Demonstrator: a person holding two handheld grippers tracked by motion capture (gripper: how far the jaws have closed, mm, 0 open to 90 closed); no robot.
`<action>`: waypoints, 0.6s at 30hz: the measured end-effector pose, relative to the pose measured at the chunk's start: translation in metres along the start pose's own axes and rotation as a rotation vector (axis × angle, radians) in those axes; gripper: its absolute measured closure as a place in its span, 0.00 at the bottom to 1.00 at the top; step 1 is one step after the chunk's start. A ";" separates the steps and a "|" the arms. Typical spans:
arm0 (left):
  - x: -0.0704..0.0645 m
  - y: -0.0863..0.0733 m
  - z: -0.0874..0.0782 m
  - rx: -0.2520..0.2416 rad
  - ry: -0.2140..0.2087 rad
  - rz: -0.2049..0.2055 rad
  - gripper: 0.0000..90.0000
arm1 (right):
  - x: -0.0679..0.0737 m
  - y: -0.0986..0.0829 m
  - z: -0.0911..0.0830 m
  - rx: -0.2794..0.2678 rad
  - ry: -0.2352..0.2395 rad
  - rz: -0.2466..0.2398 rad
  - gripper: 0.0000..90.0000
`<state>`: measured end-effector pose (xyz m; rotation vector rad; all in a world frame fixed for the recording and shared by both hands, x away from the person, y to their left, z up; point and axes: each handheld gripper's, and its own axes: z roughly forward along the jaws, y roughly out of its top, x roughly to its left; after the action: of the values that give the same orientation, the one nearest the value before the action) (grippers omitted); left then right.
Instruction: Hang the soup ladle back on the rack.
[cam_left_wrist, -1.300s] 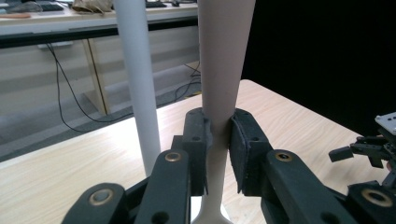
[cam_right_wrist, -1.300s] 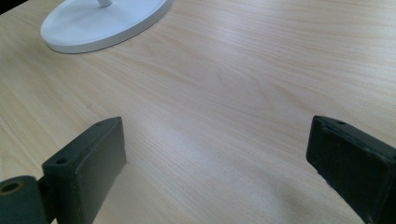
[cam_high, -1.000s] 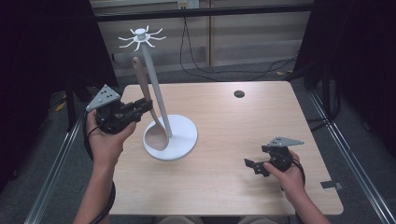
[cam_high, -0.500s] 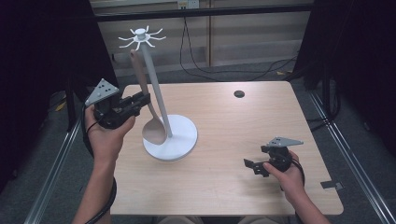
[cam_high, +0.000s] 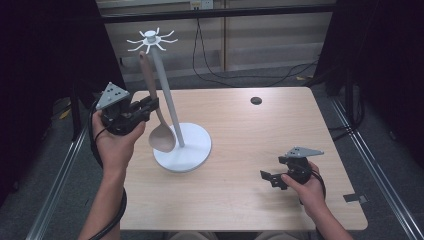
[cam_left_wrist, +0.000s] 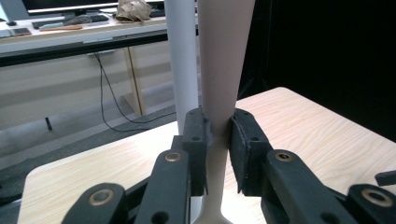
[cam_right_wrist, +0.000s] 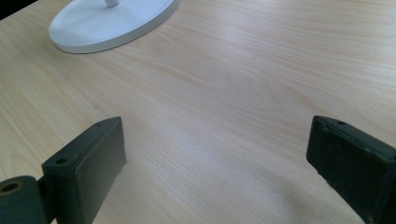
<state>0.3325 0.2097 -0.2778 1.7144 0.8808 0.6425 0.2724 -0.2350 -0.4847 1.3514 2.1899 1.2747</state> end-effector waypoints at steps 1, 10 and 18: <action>0.000 0.000 0.001 -0.004 0.003 0.000 0.86 | 0.000 0.000 0.000 0.001 0.000 0.001 0.05; -0.001 0.002 0.005 0.004 0.019 -0.007 0.86 | 0.000 0.000 0.000 0.003 0.001 -0.001 0.05; 0.001 0.002 0.013 0.009 0.036 -0.020 0.86 | 0.000 0.000 0.000 0.002 0.001 -0.002 0.05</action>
<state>0.3439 0.2030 -0.2800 1.7042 0.9260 0.6582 0.2722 -0.2350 -0.4849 1.3491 2.1937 1.2728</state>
